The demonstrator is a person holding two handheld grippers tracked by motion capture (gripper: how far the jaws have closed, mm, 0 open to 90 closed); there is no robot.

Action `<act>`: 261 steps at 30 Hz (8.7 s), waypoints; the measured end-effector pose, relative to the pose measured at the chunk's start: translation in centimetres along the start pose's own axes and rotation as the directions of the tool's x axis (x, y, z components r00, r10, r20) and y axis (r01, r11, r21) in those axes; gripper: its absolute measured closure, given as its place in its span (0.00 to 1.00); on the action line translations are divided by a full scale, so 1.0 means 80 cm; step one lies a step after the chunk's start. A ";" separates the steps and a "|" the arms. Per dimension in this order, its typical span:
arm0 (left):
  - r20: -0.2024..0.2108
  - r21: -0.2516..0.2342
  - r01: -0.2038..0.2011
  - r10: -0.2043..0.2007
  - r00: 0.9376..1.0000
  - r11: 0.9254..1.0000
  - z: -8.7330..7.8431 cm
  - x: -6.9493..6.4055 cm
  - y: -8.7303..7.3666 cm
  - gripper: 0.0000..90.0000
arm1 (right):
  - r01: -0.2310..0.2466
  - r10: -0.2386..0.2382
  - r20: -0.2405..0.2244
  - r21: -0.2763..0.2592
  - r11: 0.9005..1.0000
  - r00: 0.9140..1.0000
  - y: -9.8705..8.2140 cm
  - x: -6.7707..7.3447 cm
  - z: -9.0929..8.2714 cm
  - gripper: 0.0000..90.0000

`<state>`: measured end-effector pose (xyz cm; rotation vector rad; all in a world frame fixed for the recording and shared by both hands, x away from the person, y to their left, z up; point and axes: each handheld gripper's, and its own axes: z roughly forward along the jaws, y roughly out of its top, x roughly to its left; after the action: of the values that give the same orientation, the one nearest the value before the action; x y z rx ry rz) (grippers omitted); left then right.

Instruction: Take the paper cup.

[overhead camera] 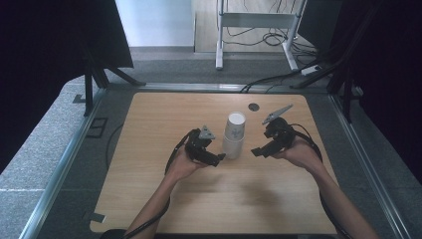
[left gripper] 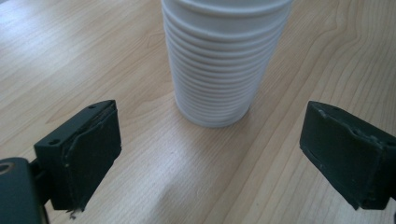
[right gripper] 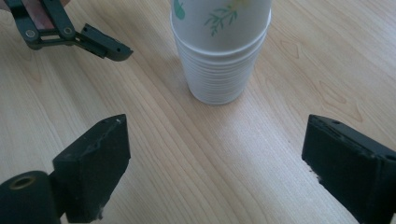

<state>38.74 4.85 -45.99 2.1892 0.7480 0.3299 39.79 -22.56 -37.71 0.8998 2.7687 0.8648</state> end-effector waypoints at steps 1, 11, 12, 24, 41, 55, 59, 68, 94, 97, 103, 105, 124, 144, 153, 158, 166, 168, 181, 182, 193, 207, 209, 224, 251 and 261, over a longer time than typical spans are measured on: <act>0.000 0.000 0.000 0.000 1.000 1.000 0.000 0.000 0.000 0.06 | 0.001 -0.001 -0.002 0.007 1.000 1.000 0.002 0.000 0.000 0.10; 0.013 -0.020 0.005 -0.005 1.000 1.000 0.012 -0.001 0.008 0.07 | 0.017 -0.017 0.005 0.059 0.998 1.000 0.022 -0.002 0.002 0.13; 0.015 -0.021 0.003 -0.003 1.000 1.000 0.015 -0.001 0.010 0.07 | 0.024 -0.025 0.007 0.077 0.997 1.000 0.028 -0.002 0.002 0.13; 0.021 -0.044 0.005 -0.004 1.000 0.999 0.025 -0.001 0.016 0.08 | 0.035 -0.037 0.019 0.119 0.992 0.999 0.052 -0.002 0.003 0.14; 0.036 -0.092 0.017 -0.013 0.999 0.996 0.034 -0.001 0.026 0.14 | 0.080 -0.086 0.026 0.194 0.978 0.996 0.099 -0.002 0.000 0.18; 0.058 -0.118 0.033 -0.026 0.998 0.992 0.038 0.001 0.033 0.15 | 0.080 -0.086 0.013 0.254 0.964 0.996 0.135 -0.004 0.006 0.21; 0.058 -0.118 0.033 -0.027 0.998 0.992 0.041 0.000 0.033 0.16 | 0.084 -0.089 0.008 0.275 0.958 0.996 0.147 -0.004 0.009 0.24; 0.062 -0.135 0.044 -0.036 0.997 0.990 0.043 0.000 0.034 0.18 | 0.096 -0.101 0.002 0.301 0.949 0.995 0.167 -0.003 0.014 0.28; 0.049 -0.126 0.029 -0.023 0.999 0.992 0.043 -0.002 0.036 0.23 | 0.114 -0.115 -0.018 0.372 0.921 0.993 0.197 0.004 0.009 0.41; 0.046 -0.127 0.025 -0.020 0.999 0.992 0.043 -0.003 0.036 0.23 | 0.108 -0.114 -0.007 0.367 0.924 0.993 0.201 0.006 0.002 0.41; 0.040 -0.124 0.018 -0.013 0.999 0.992 0.044 -0.003 0.036 0.22 | 0.117 -0.127 0.004 0.356 0.927 0.992 0.209 0.009 -0.019 0.42; 0.040 -0.123 0.016 -0.012 0.999 0.992 0.044 -0.003 0.036 0.22 | 0.117 -0.126 0.002 0.358 0.926 0.992 0.210 0.010 -0.022 0.42; 0.039 -0.099 0.014 -0.010 0.999 0.995 0.046 -0.003 0.038 0.19 | 0.137 -0.154 0.030 0.322 0.937 0.988 0.219 0.018 -0.069 0.42; 0.067 -0.063 0.021 -0.017 0.998 0.998 0.034 -0.003 0.036 0.11 | 0.175 -0.194 0.031 0.310 0.934 0.980 0.206 0.041 -0.105 0.42; 0.086 -0.045 0.021 -0.017 0.996 0.999 0.023 -0.004 0.030 0.07 | 0.191 -0.207 0.018 0.313 0.930 0.978 0.187 0.052 -0.108 0.42; 0.101 -0.033 0.016 -0.013 0.995 0.999 0.017 -0.006 0.024 0.04 | 0.206 -0.219 0.007 0.317 0.926 0.976 0.170 0.061 -0.107 0.42; 0.105 -0.025 0.011 -0.009 0.994 1.000 0.009 -0.009 0.016 0.03 | 0.221 -0.229 -0.011 0.323 0.920 0.973 0.147 0.069 -0.102 0.42; 0.106 -0.021 0.009 -0.006 0.994 1.000 0.006 -0.011 0.014 0.03 | 0.222 -0.229 -0.014 0.322 0.920 0.973 0.144 0.069 -0.102 0.42; 0.127 -0.027 0.008 -0.005 0.992 1.000 -0.011 -0.021 -0.003 0.03 | 0.226 -0.222 -0.049 0.304 0.925 0.974 0.102 0.070 -0.092 0.42; 0.127 -0.027 0.008 -0.005 0.992 1.000 -0.011 -0.021 -0.003 0.03 | 0.226 -0.222 -0.049 0.304 0.925 0.974 0.102 0.070 -0.092 0.42; 0.151 -0.017 -0.009 0.012 0.988 1.000 -0.018 -0.033 -0.021 0.03 | 0.240 -0.226 -0.083 0.292 0.926 0.971 0.078 0.077 -0.077 0.42; 0.184 -0.020 -0.020 0.023 0.983 1.000 -0.028 -0.045 -0.037 0.03 | 0.244 -0.224 -0.105 0.254 0.936 0.969 0.046 0.080 -0.052 0.42; 0.187 -0.025 -0.018 0.023 0.982 1.000 -0.028 -0.047 -0.038 0.03 | 0.246 -0.226 -0.104 0.249 0.937 0.968 0.045 0.081 -0.051 0.42; 0.229 -0.033 -0.045 0.051 0.972 0.998 -0.041 -0.059 -0.053 0.03 | 0.256 -0.238 -0.117 0.172 0.951 0.964 0.022 0.089 -0.028 0.42; 0.280 -0.081 -0.101 0.120 0.952 0.992 -0.072 -0.063 -0.060 0.00 | 0.218 -0.248 -0.174 -0.174 0.960 0.953 -0.044 0.076 0.001 0.42; 0.291 -0.070 -0.132 0.147 0.946 0.989 -0.066 -0.065 -0.068 0.00 | 0.184 -0.264 -0.234 -0.313 0.932 0.936 -0.069 0.070 0.015 0.42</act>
<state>30.04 7.68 -46.60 2.1845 0.4166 0.0855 32.75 -22.45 -41.33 0.4283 2.7813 1.3912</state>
